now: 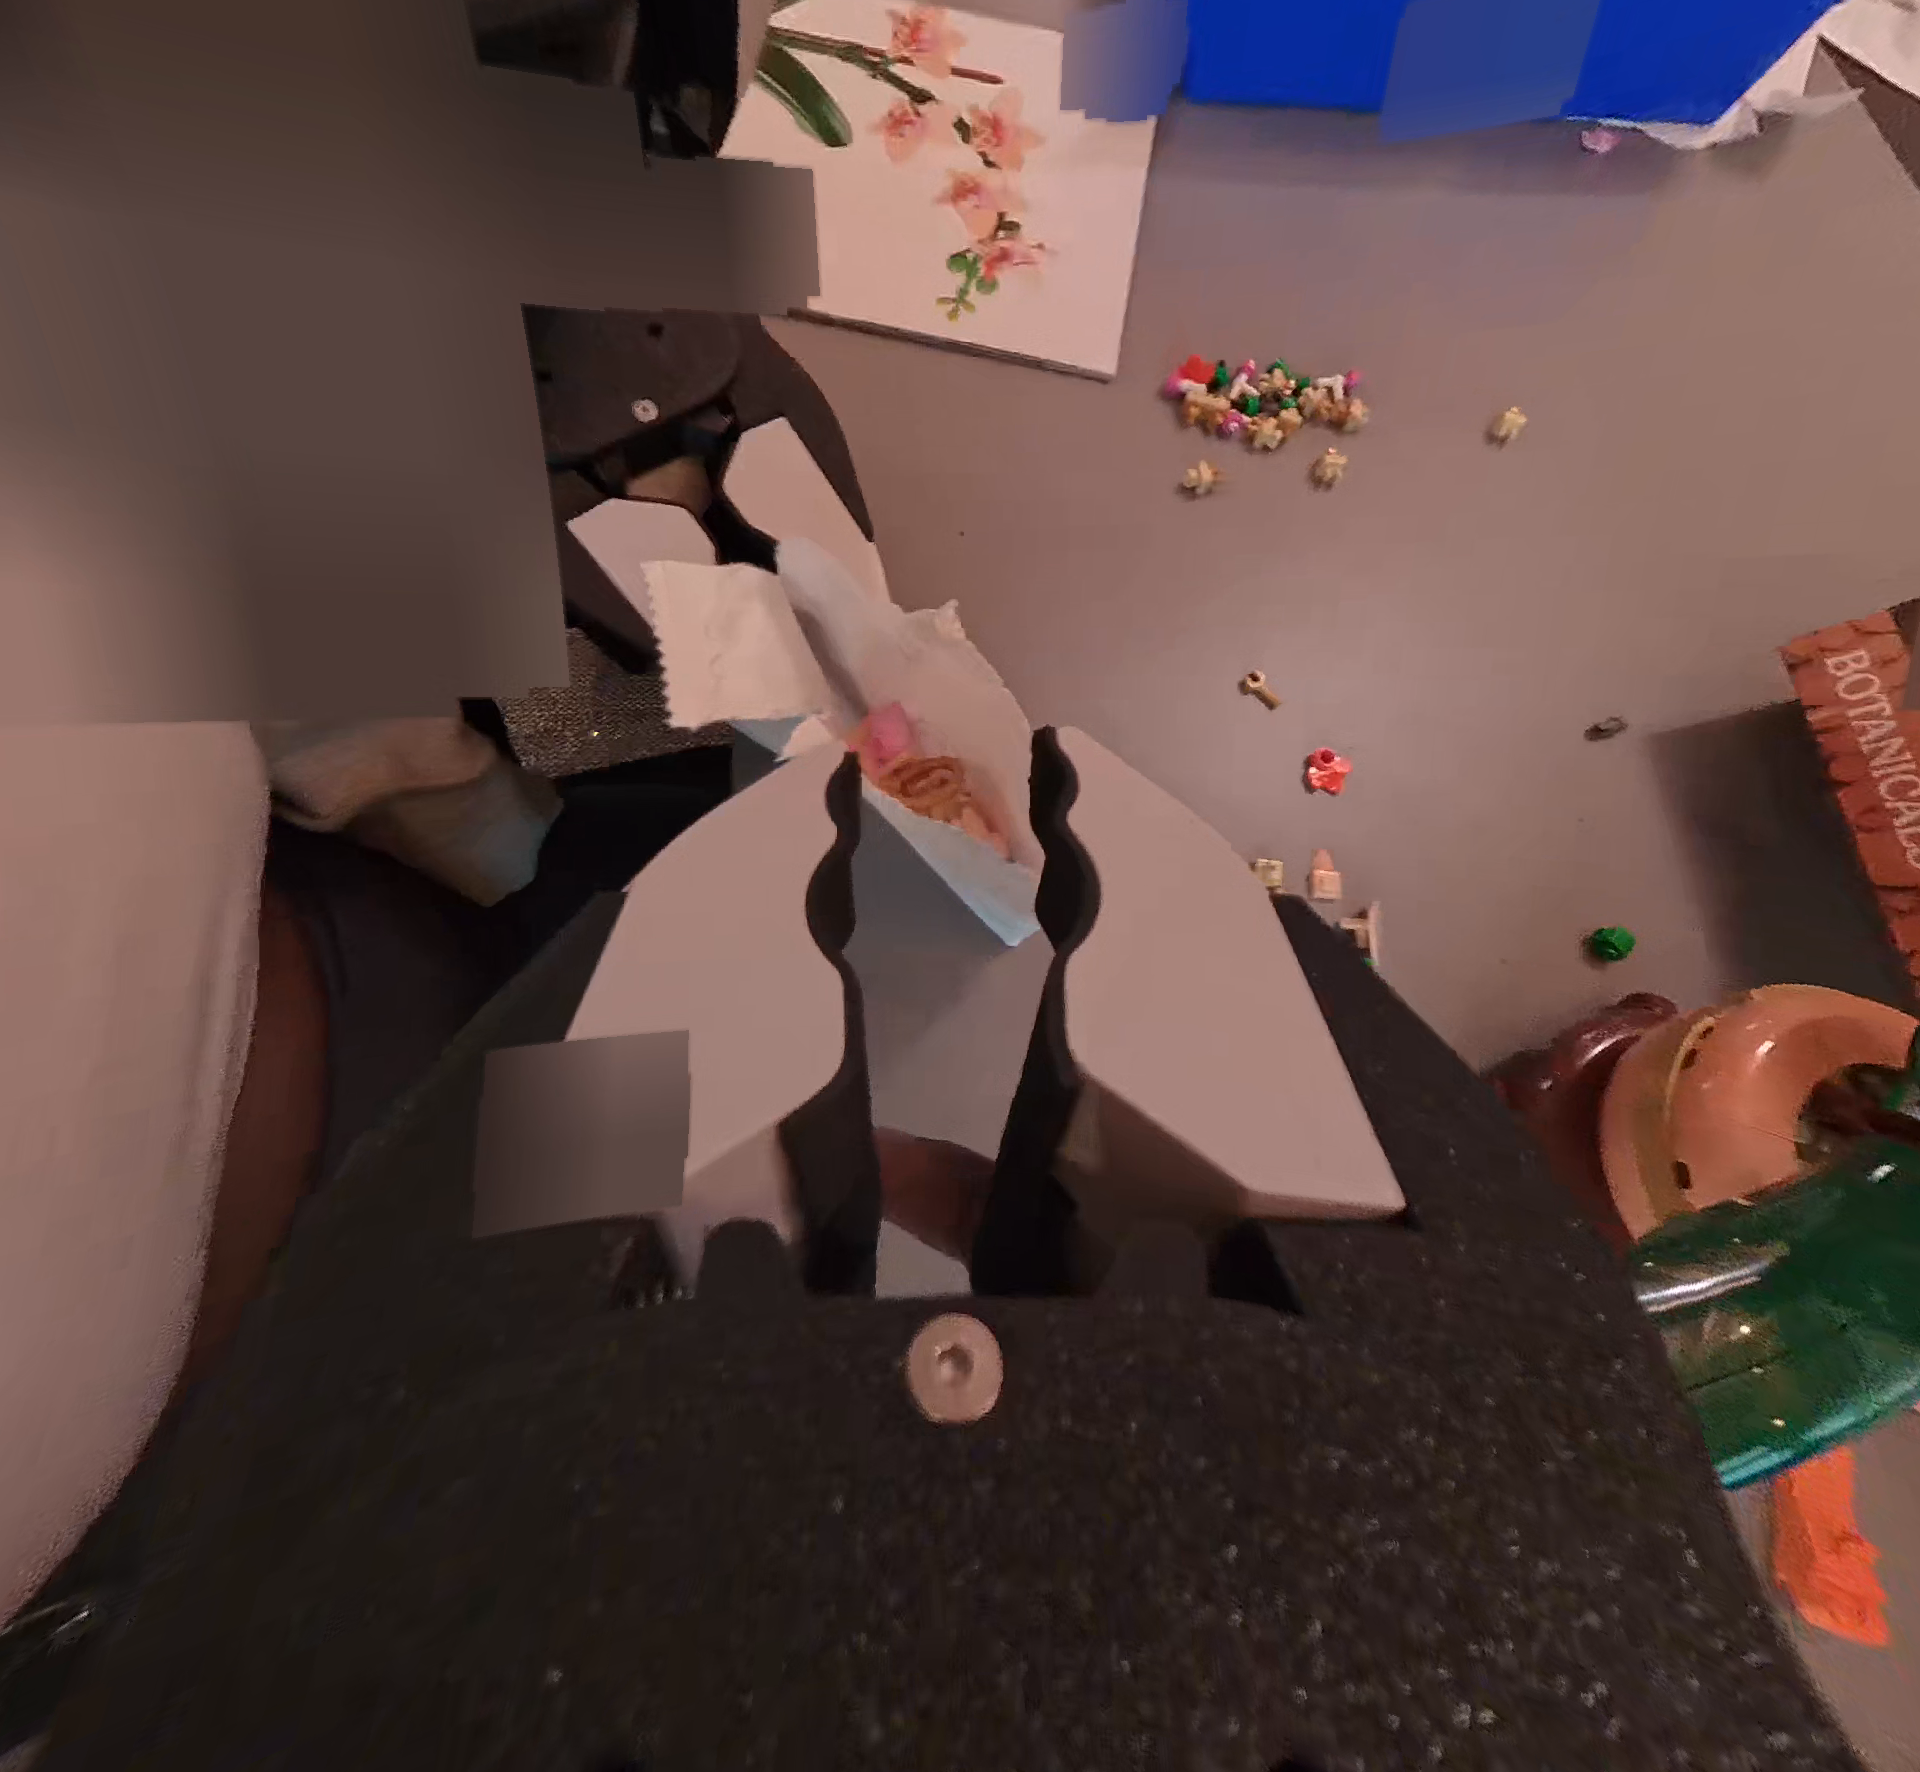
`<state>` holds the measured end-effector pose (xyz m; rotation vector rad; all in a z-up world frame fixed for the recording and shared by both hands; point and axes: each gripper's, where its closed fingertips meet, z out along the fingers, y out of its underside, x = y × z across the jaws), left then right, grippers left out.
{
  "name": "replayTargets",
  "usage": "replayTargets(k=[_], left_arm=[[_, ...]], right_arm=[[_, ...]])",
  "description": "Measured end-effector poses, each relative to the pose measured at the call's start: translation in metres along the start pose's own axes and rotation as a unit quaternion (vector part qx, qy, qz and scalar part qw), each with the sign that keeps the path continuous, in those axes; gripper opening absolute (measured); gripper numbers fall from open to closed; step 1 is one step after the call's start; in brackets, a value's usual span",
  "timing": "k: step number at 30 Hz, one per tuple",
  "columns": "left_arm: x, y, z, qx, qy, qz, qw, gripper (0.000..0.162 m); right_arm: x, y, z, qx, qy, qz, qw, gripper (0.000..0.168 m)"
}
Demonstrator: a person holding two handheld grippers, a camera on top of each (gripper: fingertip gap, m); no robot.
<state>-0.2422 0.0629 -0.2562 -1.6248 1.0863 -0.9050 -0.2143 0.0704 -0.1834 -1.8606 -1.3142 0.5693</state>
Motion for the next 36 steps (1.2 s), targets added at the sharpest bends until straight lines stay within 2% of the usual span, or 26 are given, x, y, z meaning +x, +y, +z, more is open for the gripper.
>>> replayTargets(k=[2,5,9,13,17,19,23,26,30,32,34,36], left_arm=[[0.000,0.000,0.000,-0.001,-0.001,0.001,1.000,0.008],[-0.001,0.000,0.000,0.000,-0.002,0.002,1.000,0.008],[0.000,0.000,0.000,0.000,0.001,0.001,1.000,0.008],[0.000,0.000,0.000,-0.001,-0.002,0.003,1.000,0.008],[0.000,0.000,0.000,-0.001,0.000,-0.001,1.000,0.008],[0.000,0.000,-0.001,0.000,0.000,-0.002,1.000,0.008],[0.000,0.000,0.000,0.000,0.001,-0.002,1.000,0.008],[0.000,0.000,0.000,0.000,0.001,-0.003,1.000,0.008],[0.000,0.000,0.000,0.000,0.002,-0.003,1.000,0.008],[0.000,0.000,0.000,0.000,0.001,-0.001,1.000,0.008],[0.000,0.000,0.000,0.000,-0.001,0.001,1.000,0.008],[0.000,0.000,0.000,0.000,-0.001,0.001,1.000,0.008]], right_arm=[[0.000,0.007,0.000,-0.018,0.013,-0.014,1.000,0.036],[0.012,0.020,-0.018,-0.016,0.041,0.007,0.999,0.025],[0.039,0.094,-0.028,-0.148,0.087,0.071,0.983,0.021],[0.040,0.133,-0.018,-0.198,0.074,0.121,0.970,0.024],[0.043,0.145,-0.014,-0.202,0.071,0.146,0.966,0.024],[0.042,0.146,-0.013,-0.193,0.063,0.163,0.966,0.015],[0.041,0.147,-0.014,-0.193,0.060,0.166,0.965,0.013],[0.034,0.126,-0.016,-0.148,0.054,0.162,0.974,0.013],[0.013,0.029,-0.028,0.015,0.062,0.077,0.995,0.013],[0.006,-0.002,-0.023,0.051,0.067,0.046,0.995,0.013],[0.003,-0.014,-0.007,0.067,0.058,0.045,0.995,0.014],[0.000,-0.006,0.011,0.044,0.039,0.066,0.996,0.025]])
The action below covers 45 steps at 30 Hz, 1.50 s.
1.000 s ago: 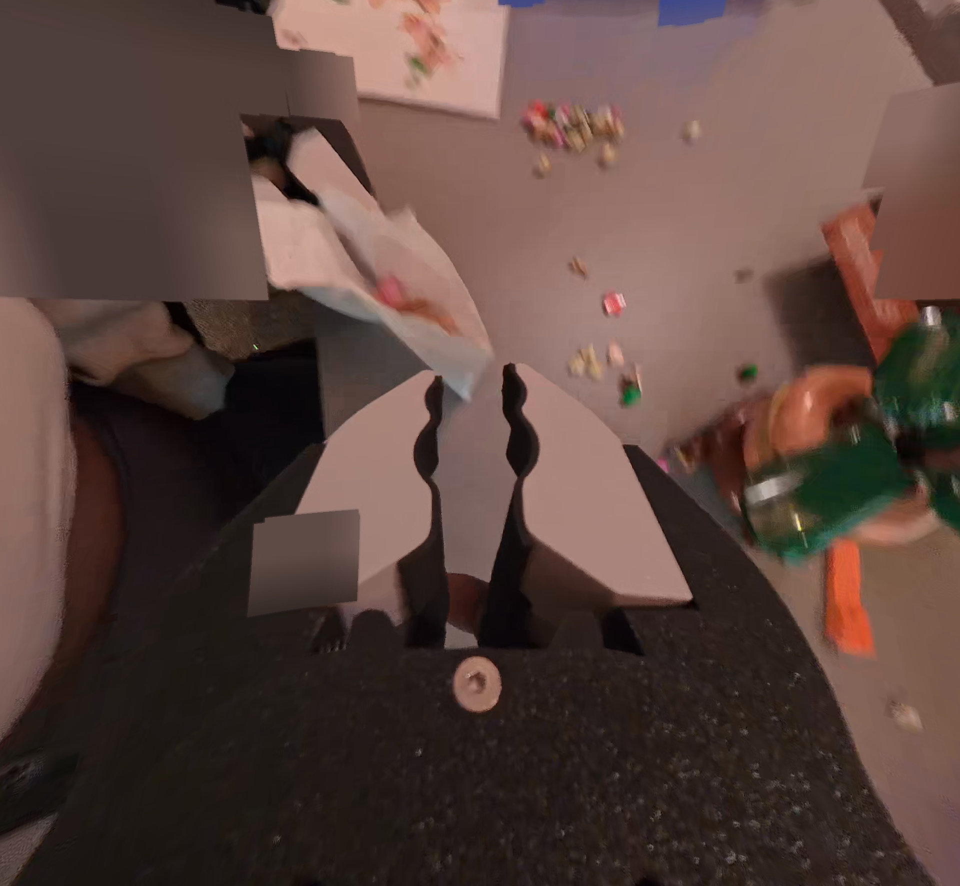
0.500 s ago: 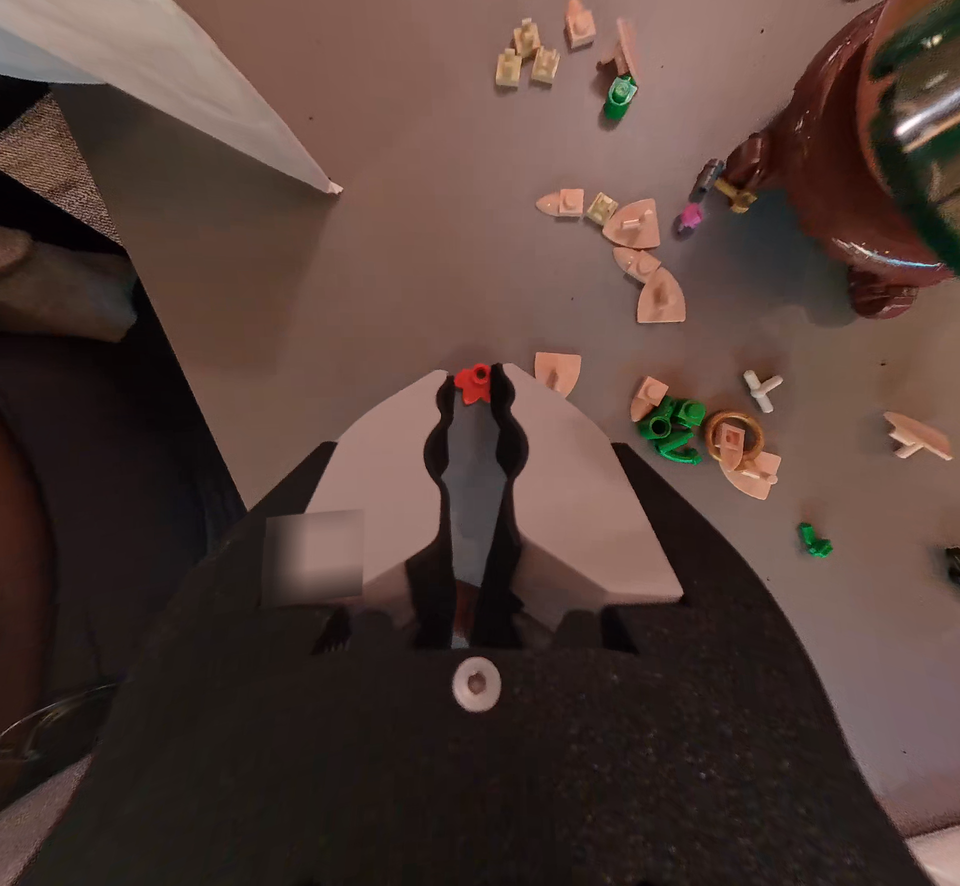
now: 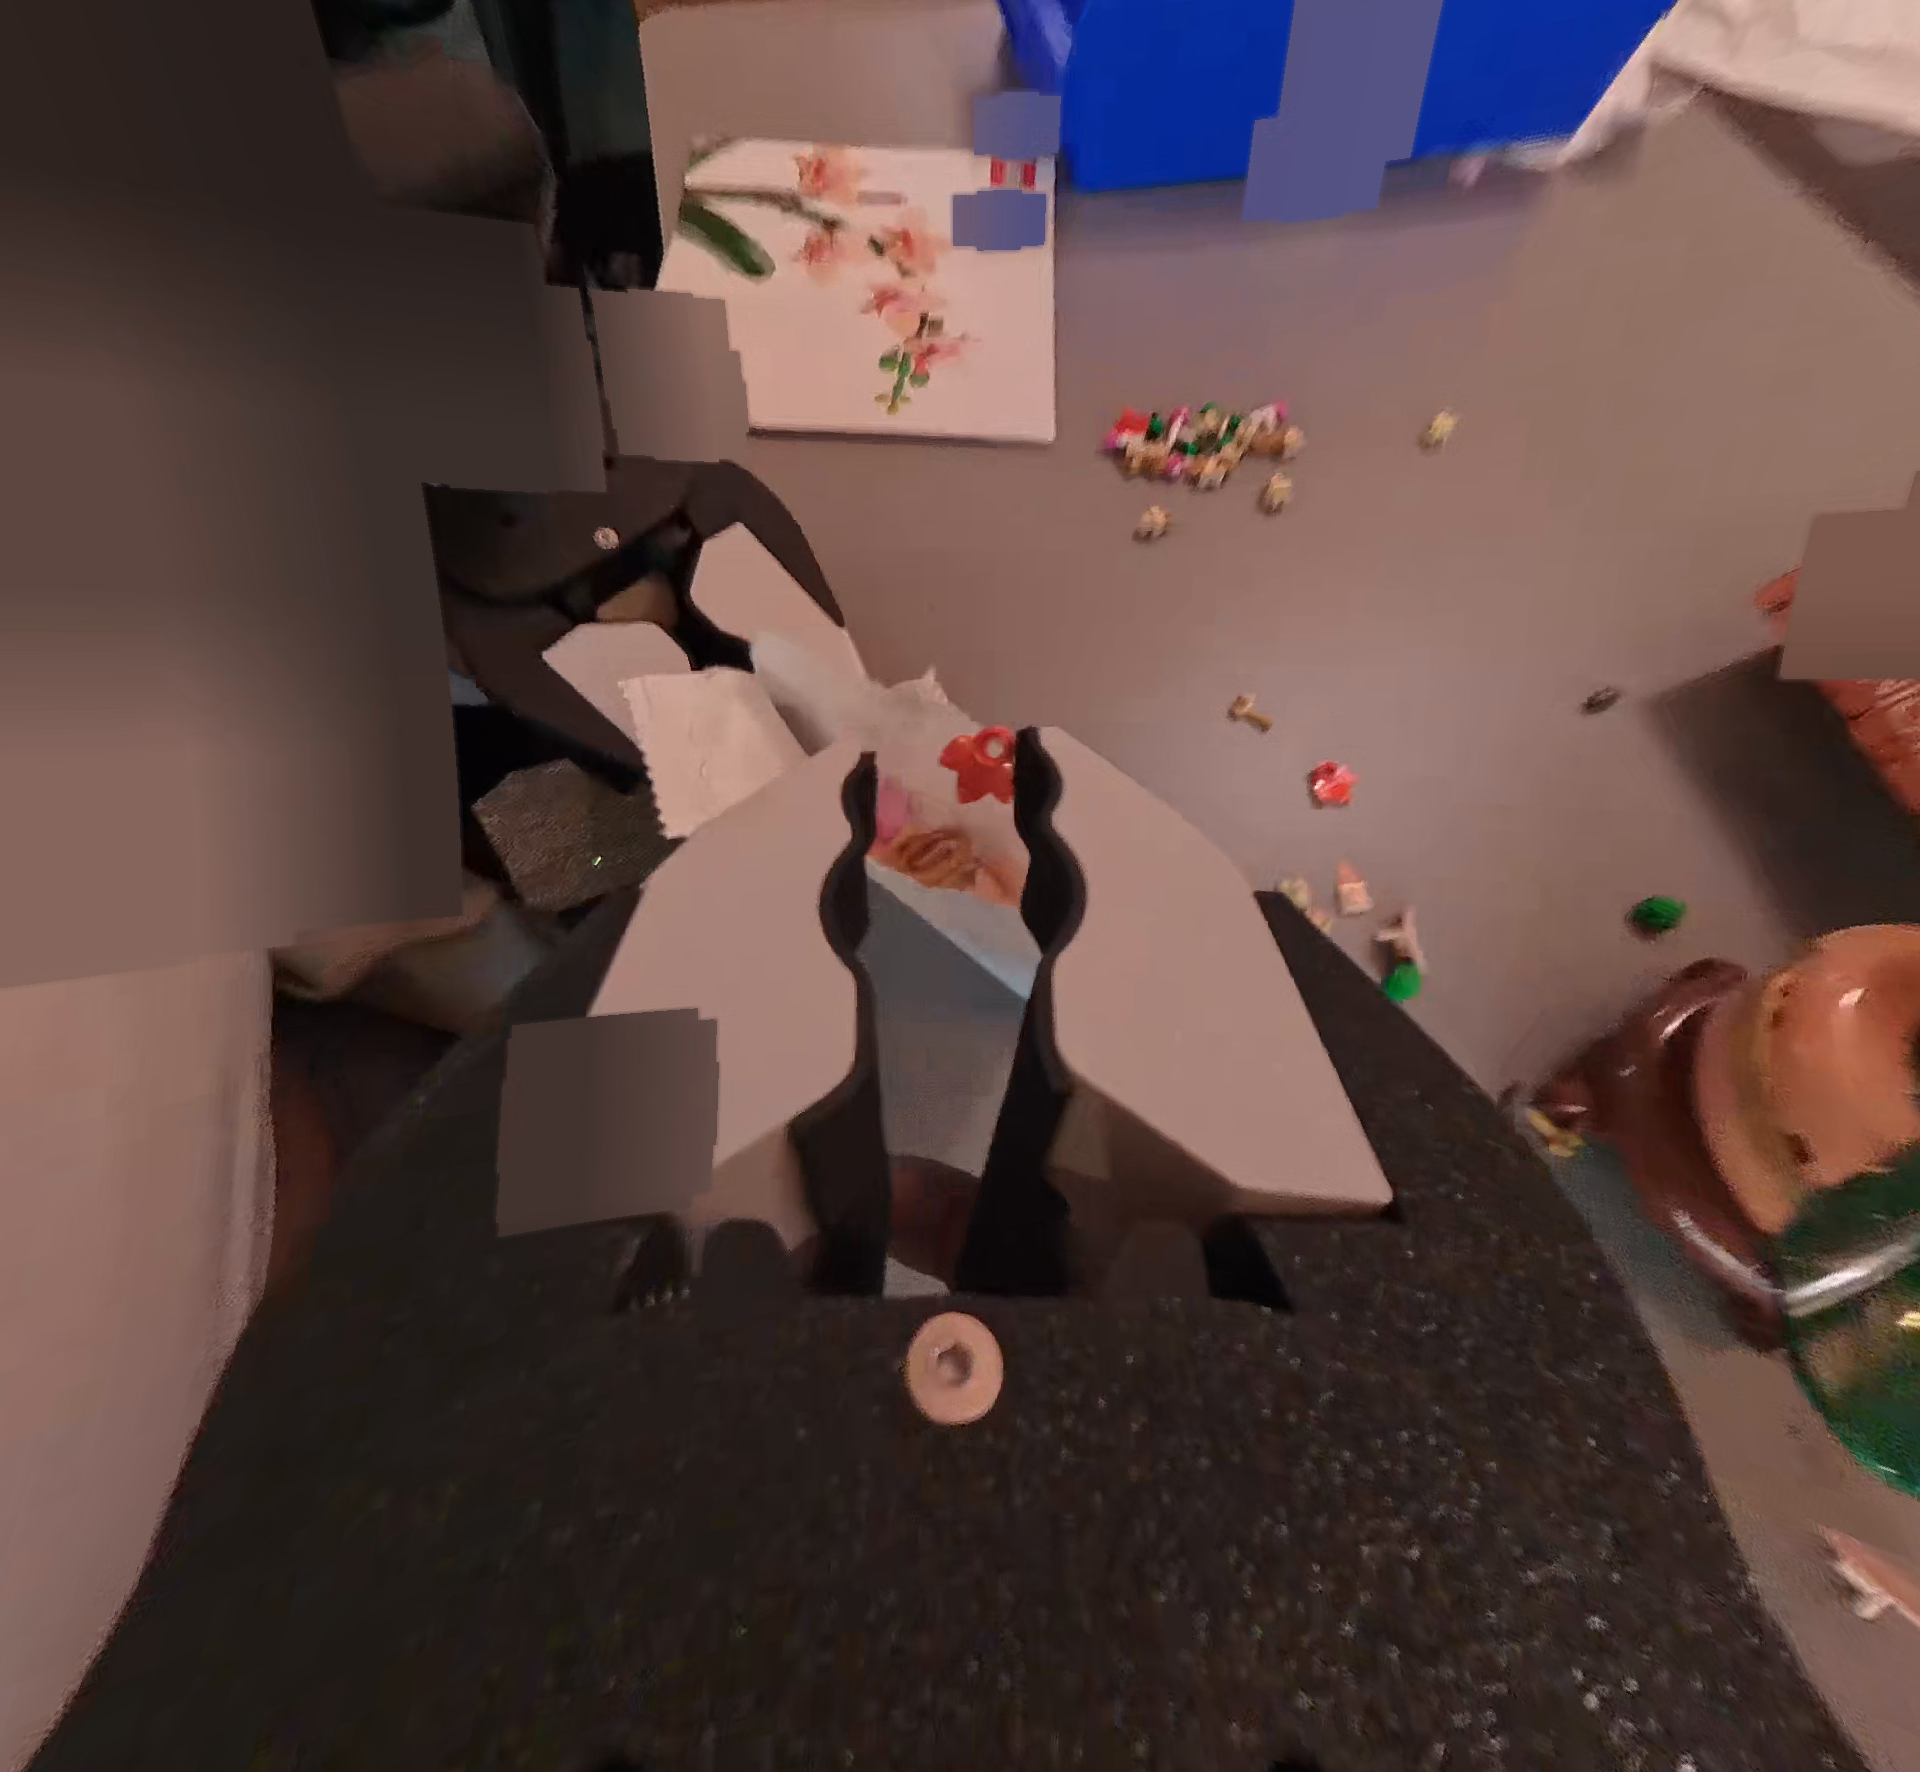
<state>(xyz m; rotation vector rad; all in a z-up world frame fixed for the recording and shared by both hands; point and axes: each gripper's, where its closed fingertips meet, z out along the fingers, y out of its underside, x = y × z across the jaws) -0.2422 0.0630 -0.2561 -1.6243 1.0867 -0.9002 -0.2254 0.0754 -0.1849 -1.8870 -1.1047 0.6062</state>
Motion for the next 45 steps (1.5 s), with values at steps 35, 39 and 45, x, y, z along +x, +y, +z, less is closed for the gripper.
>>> replayTargets(k=[35,39,45], left_arm=[[0.002,0.001,0.000,-0.002,0.003,0.012,1.000,0.002],[0.001,0.001,0.000,-0.002,-0.001,0.015,1.000,0.003],[0.000,0.001,0.001,-0.002,-0.002,0.018,1.000,0.003]], right_arm=[[0.075,0.113,-0.042,-0.073,0.128,0.114,0.983,0.002],[0.049,0.075,-0.042,0.006,0.077,0.109,0.991,0.002],[-0.003,-0.004,-0.029,0.101,-0.013,0.037,0.994,0.002]])
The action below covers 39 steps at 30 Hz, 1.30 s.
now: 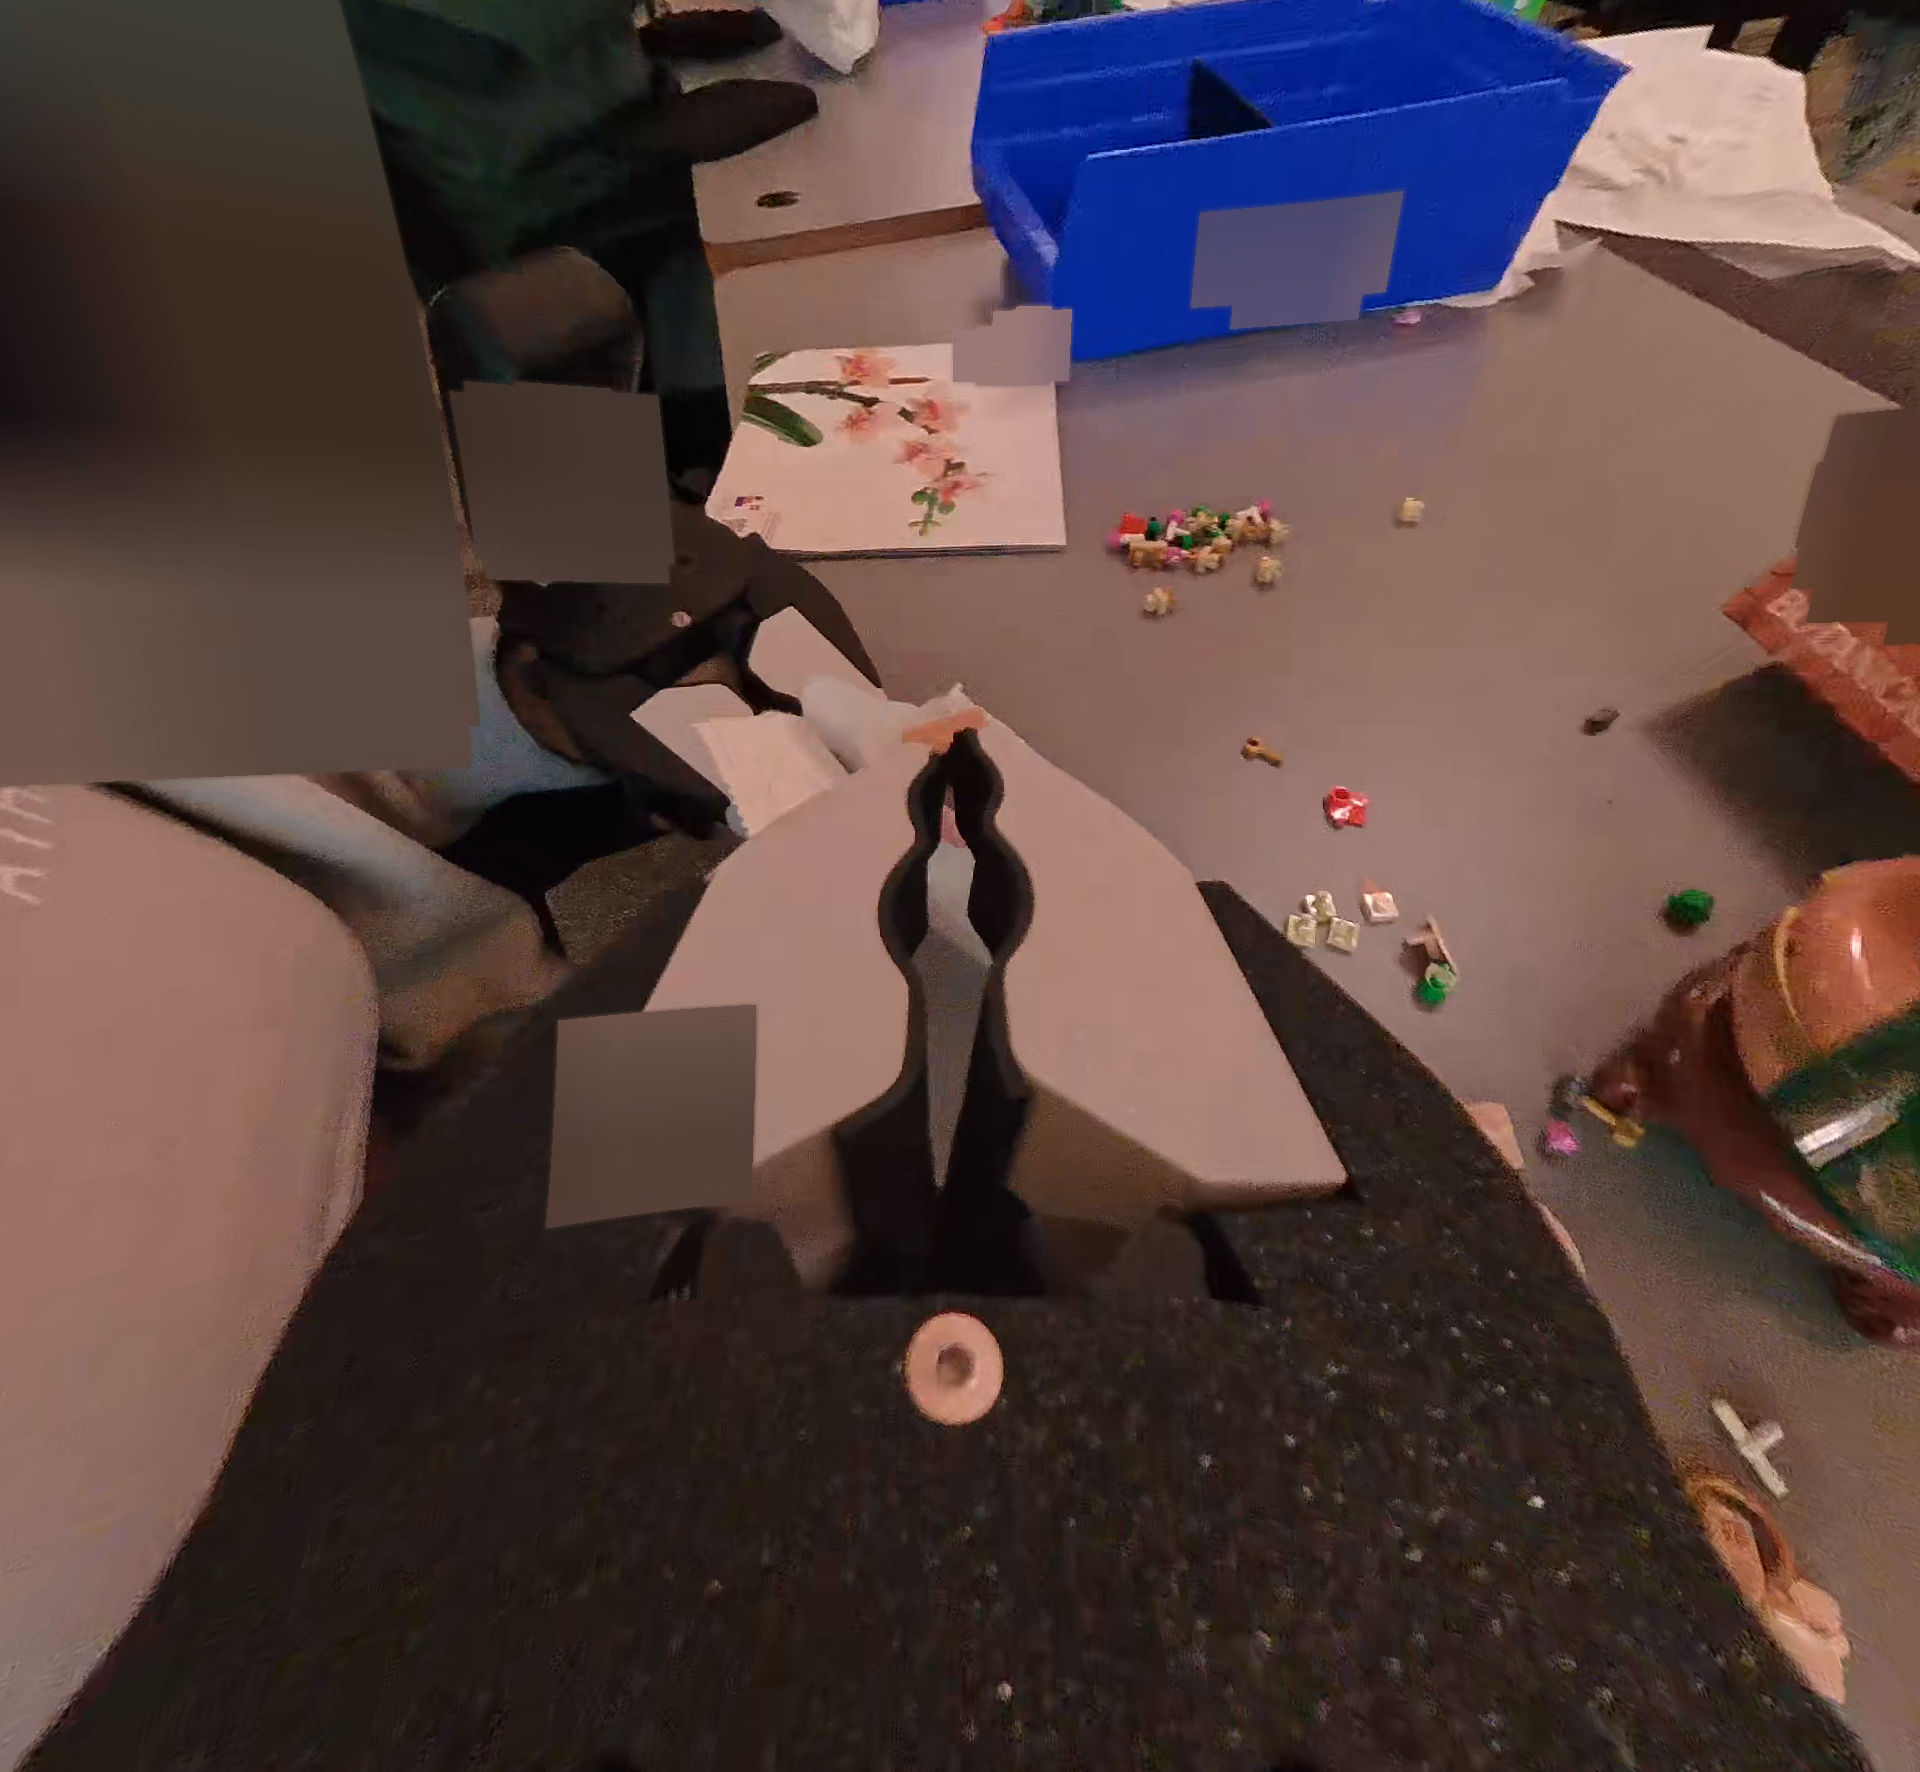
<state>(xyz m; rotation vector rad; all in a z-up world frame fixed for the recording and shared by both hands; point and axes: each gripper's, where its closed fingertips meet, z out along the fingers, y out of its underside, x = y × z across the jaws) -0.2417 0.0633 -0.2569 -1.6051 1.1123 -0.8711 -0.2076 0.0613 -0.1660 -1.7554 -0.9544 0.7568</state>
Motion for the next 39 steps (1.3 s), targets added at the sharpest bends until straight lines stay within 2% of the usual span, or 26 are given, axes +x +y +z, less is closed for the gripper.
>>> replayTargets(k=[5,8,11,13,15,17,19,24,27,32,39], left_arm=[[0.002,0.000,-0.001,-0.002,-0.003,0.008,1.000,0.003],[0.002,0.000,-0.001,-0.002,-0.002,0.007,1.000,0.003],[0.002,0.000,-0.001,-0.002,-0.002,0.007,1.000,0.003],[0.002,0.000,-0.001,-0.002,-0.003,0.007,1.000,0.003],[0.002,0.000,-0.001,-0.002,-0.002,0.006,1.000,0.003],[0.002,0.000,-0.001,-0.002,-0.002,0.006,1.000,0.003],[0.002,0.000,-0.001,-0.003,-0.003,0.006,1.000,0.003],[0.002,0.000,0.000,-0.004,-0.004,0.004,1.000,0.003],[0.002,0.000,-0.001,-0.003,-0.003,0.004,1.000,0.003],[0.002,0.000,-0.001,-0.002,-0.002,0.003,1.000,0.003],[0.003,0.000,-0.001,-0.002,-0.002,0.003,1.000,0.003]], right_arm=[[0.003,0.015,0.025,-0.077,0.016,-0.023,0.997,0.014],[0.006,0.014,0.018,-0.068,0.020,-0.015,0.997,0.014],[0.036,0.025,-0.012,-0.075,0.095,-0.021,0.992,0.017],[0.068,0.051,-0.044,-0.108,0.165,0.008,0.980,0.017],[0.089,0.088,-0.068,-0.151,0.195,0.051,0.968,0.020],[0.098,0.123,-0.079,-0.196,0.200,0.088,0.956,0.022],[0.095,0.137,-0.074,-0.208,0.180,0.099,0.956,0.023],[0.090,0.128,-0.052,-0.197,0.165,0.050,0.965,0.021],[0.096,0.135,-0.048,-0.220,0.169,0.053,0.959,0.018],[0.096,0.136,-0.046,-0.207,0.149,0.068,0.965,0.006],[0.095,0.133,-0.046,-0.192,0.136,0.077,0.969,0.000]])
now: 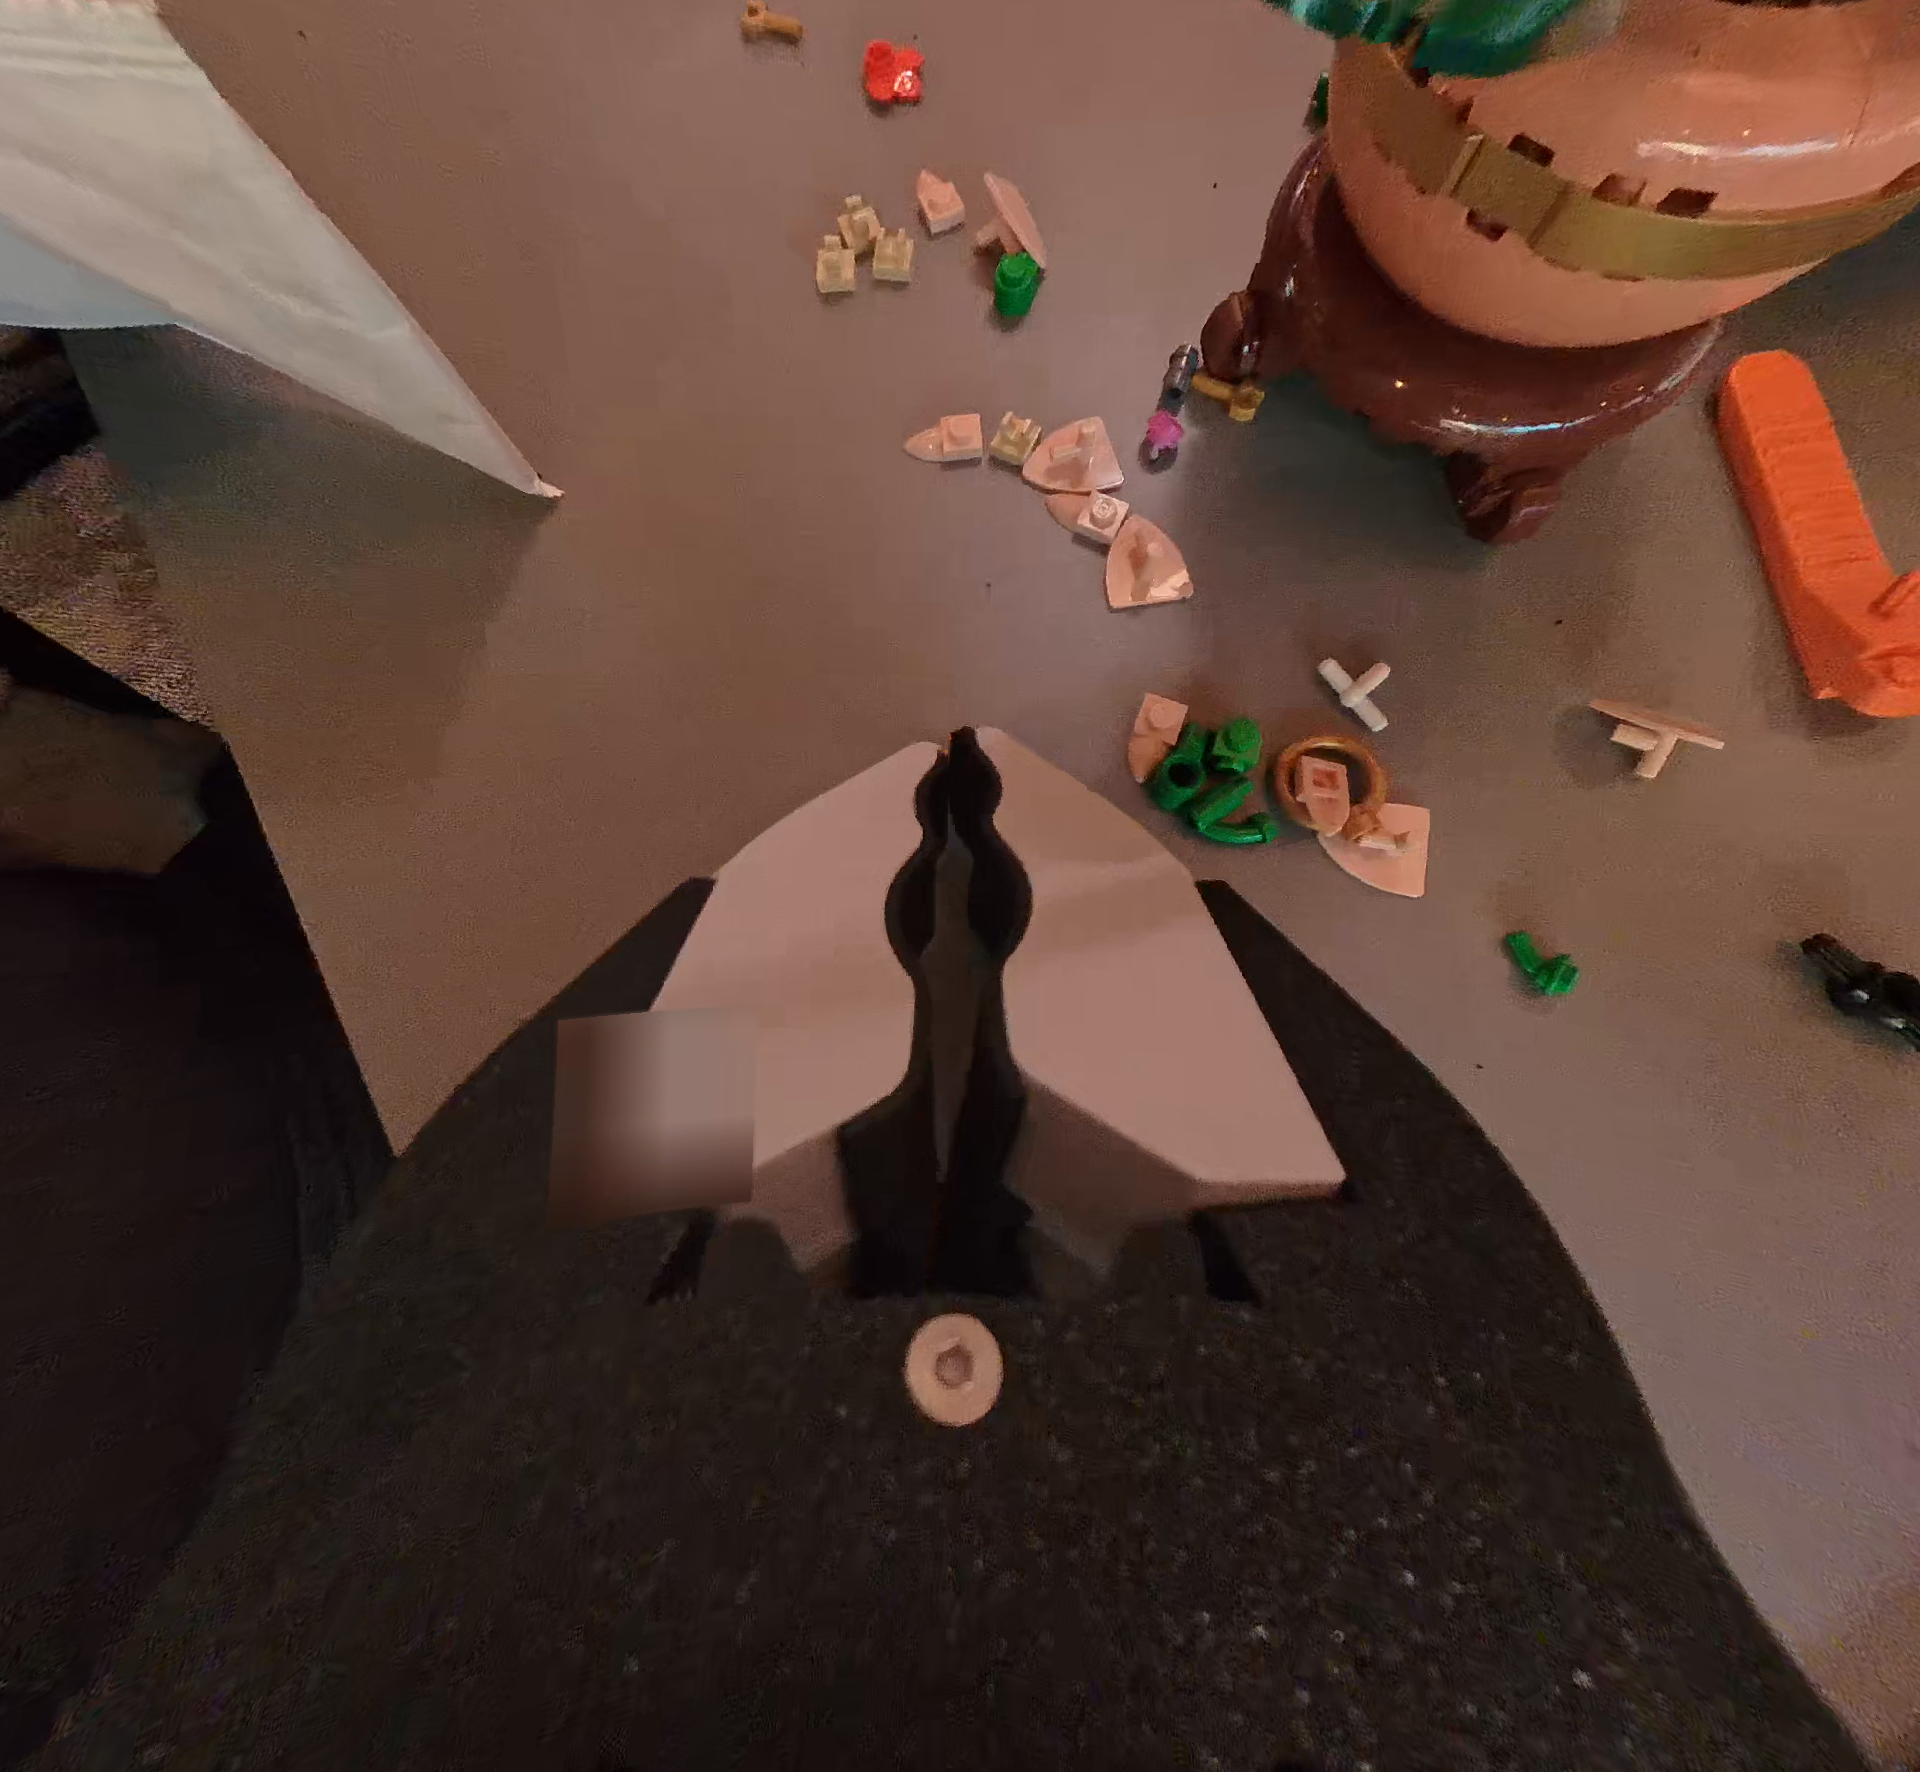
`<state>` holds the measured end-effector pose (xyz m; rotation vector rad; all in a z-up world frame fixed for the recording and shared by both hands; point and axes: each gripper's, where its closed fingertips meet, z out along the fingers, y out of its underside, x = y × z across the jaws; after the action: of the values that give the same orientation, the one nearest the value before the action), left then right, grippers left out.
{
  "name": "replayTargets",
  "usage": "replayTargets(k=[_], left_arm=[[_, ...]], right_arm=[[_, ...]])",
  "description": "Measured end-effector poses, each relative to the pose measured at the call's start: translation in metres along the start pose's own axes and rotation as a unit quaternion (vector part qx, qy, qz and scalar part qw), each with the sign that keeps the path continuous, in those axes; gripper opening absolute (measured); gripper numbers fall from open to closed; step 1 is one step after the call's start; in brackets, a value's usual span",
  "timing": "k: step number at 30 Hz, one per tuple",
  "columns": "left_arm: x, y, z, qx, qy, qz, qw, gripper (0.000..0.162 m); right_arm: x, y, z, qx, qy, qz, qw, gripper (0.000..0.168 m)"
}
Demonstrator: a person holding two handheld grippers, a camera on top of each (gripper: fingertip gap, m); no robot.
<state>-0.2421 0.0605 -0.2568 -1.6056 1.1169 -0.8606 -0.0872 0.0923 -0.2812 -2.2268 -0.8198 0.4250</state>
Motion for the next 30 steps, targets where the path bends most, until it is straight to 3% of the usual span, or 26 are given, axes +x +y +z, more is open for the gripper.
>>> replayTargets(k=[3,6,10,16,23,27,30], left_arm=[[0.000,0.000,0.000,0.000,0.000,0.000,1.000,0.003],[0.000,0.000,0.001,0.000,0.001,0.001,1.000,0.003],[0.000,0.000,0.000,-0.001,0.001,0.003,1.000,0.003],[-0.001,0.000,0.000,-0.001,0.000,0.003,1.000,0.003],[-0.001,0.000,0.000,0.001,0.004,-0.003,1.000,0.004],[0.000,-0.001,0.000,0.001,0.000,-0.001,1.000,0.004],[0.000,0.000,0.000,0.000,-0.001,0.001,1.000,0.004]], right_arm=[[0.000,-0.004,-0.005,0.008,0.001,-0.005,1.000,0.000],[0.005,-0.002,-0.006,-0.001,0.013,-0.045,0.999,0.016],[0.005,-0.001,0.001,-0.031,-0.026,-0.076,0.996,0.016],[0.004,0.001,0.005,-0.064,-0.079,-0.047,0.994,0.007],[0.000,-0.007,0.003,-0.007,-0.059,-0.020,0.998,0.005],[-0.028,-0.046,-0.015,0.101,-0.087,-0.013,0.991,0.000],[-0.031,-0.057,-0.021,0.111,-0.059,-0.041,0.991,0.001]])
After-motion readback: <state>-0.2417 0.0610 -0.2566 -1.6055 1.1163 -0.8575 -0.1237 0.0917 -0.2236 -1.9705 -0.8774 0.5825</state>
